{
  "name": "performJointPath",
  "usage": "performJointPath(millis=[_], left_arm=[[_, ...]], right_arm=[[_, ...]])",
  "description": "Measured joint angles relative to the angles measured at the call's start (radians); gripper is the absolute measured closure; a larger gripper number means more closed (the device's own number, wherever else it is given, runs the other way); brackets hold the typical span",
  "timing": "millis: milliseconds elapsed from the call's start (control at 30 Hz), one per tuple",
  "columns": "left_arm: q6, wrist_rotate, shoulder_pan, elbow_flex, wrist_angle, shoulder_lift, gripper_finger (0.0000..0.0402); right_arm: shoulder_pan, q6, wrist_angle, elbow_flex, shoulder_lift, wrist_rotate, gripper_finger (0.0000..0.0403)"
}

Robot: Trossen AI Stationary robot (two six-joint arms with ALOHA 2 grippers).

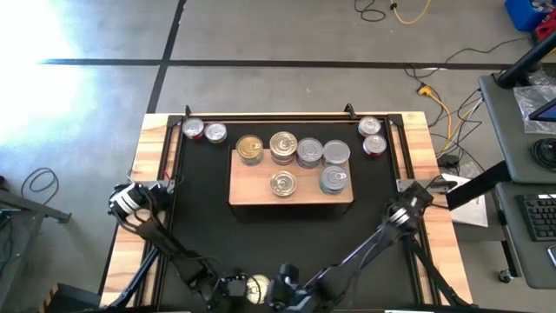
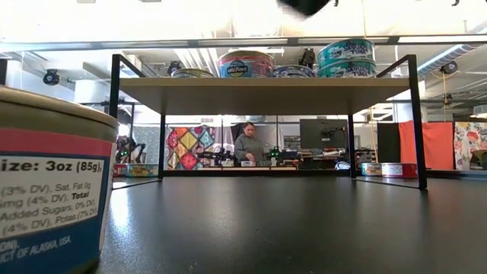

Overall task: Stack canned seafood by type on shelf
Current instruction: Stack the blue pink tuna can on top of the blue pink tuna can on the shelf

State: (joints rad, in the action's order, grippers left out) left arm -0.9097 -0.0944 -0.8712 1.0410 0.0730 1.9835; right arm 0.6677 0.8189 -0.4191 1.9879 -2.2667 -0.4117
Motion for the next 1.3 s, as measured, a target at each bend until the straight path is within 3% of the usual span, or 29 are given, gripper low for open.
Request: performJointPath(millis=[133, 300, 633, 767, 867, 933, 1100, 1300], left_arm=[[0.043, -0.018, -0.009, 0.056, -0.084, 0.003, 0.0401], [0.046, -0.070, -0.039, 0.107, -0.235, -0.017, 0.0401], [0.018, -0.078, -0.071, 0.239, -0.533, -0.017, 0.0401], [-0.040, -0.094, -0.071, 0.288, -0.650, -0.020, 0.0401], [-0.126, -0.171, -0.073, 0.290, -0.668, -0.020, 0.0402], [-0.160, -0.192, -0.074, 0.286, -0.659, -0.021, 0.0402], [-0.225, -0.195, -0.092, 0.272, -0.640, -0.021, 0.0402], [-0.258, -0.210, -0.151, 0.253, -0.640, -0.021, 0.0401]], right_arm=[[-0.010, 0.002, -0.083, 0.124, -0.101, 0.052, 0.0390], [-0.018, -0.002, -0.351, 0.250, -0.153, 0.052, 0.0390], [-0.053, -0.112, -0.398, 0.271, -0.158, 0.132, 0.0390], [-0.061, -0.165, -0.540, 0.281, -0.155, 0.132, 0.0390], [-0.081, -0.165, -0.634, 0.286, -0.154, 0.135, 0.0390], [-0.086, -0.166, -0.615, 0.290, -0.154, 0.140, 0.0390], [-0.075, -0.242, -0.368, 0.291, -0.150, 0.204, 0.0390], [-0.097, -0.237, -0.356, 0.272, -0.155, 0.214, 0.0390]])
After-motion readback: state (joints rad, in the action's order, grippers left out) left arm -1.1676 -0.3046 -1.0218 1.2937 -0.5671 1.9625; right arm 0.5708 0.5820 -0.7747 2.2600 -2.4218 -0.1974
